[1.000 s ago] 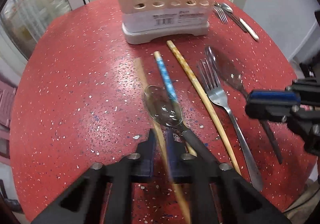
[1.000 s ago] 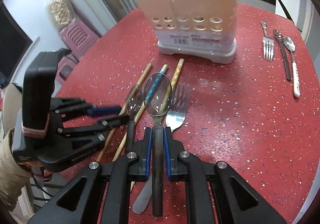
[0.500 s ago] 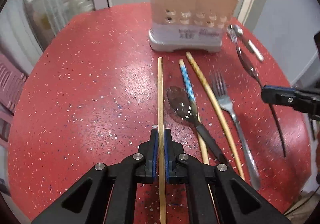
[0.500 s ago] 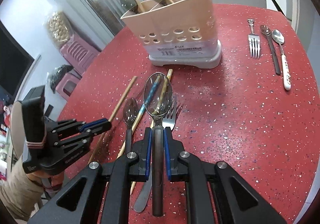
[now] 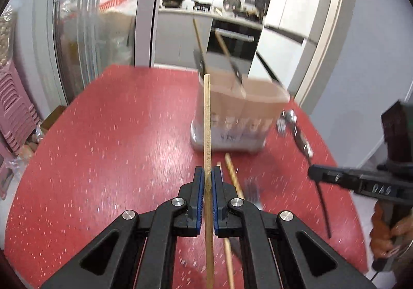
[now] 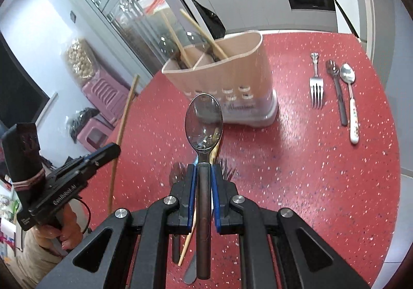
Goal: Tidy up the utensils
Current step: 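Lift and carry the spoon and chopstick over the beige holder with both tools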
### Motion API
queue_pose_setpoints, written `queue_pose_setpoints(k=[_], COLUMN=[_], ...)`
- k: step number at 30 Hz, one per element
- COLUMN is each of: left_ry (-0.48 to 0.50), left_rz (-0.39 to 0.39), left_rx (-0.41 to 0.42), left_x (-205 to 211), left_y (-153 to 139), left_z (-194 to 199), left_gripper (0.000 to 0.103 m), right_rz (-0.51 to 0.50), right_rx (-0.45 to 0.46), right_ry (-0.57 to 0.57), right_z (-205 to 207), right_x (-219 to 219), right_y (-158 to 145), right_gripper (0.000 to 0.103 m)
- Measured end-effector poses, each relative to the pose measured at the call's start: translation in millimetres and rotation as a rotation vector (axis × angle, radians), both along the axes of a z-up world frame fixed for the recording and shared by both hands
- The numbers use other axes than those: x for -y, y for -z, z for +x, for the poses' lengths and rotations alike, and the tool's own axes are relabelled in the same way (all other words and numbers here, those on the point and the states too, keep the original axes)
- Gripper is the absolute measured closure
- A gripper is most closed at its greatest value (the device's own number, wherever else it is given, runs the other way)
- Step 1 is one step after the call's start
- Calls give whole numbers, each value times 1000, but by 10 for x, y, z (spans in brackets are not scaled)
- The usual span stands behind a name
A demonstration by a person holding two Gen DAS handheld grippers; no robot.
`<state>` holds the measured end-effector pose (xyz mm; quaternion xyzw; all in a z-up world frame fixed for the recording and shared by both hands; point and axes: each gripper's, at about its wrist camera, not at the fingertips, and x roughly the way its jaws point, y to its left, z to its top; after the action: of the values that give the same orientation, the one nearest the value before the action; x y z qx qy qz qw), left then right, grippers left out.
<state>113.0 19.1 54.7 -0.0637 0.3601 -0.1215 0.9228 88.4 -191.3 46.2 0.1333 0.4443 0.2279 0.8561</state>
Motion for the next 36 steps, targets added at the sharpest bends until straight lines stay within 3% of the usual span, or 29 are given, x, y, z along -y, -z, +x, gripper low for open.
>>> queue_pose_setpoints(k=[9, 21, 26, 36], left_ry=[-34, -90, -119, -180], left_rz=[-73, -133, -160, -122], left_rx=[112, 239, 261, 318], left_x=[-21, 62, 81, 270], left_y=[-431, -848, -868, -712], left_z=[341, 1077, 1357, 1803], left_gripper=[72, 72, 72, 72], right_rz=[-5, 4, 13, 5], right_rx=[69, 168, 207, 317], right_ry=[22, 89, 123, 163], right_z=[178, 764, 1074, 1586], right_x=[18, 87, 92, -9], right_y=[-294, -691, -773, -751], right_gripper=[90, 90, 90, 90])
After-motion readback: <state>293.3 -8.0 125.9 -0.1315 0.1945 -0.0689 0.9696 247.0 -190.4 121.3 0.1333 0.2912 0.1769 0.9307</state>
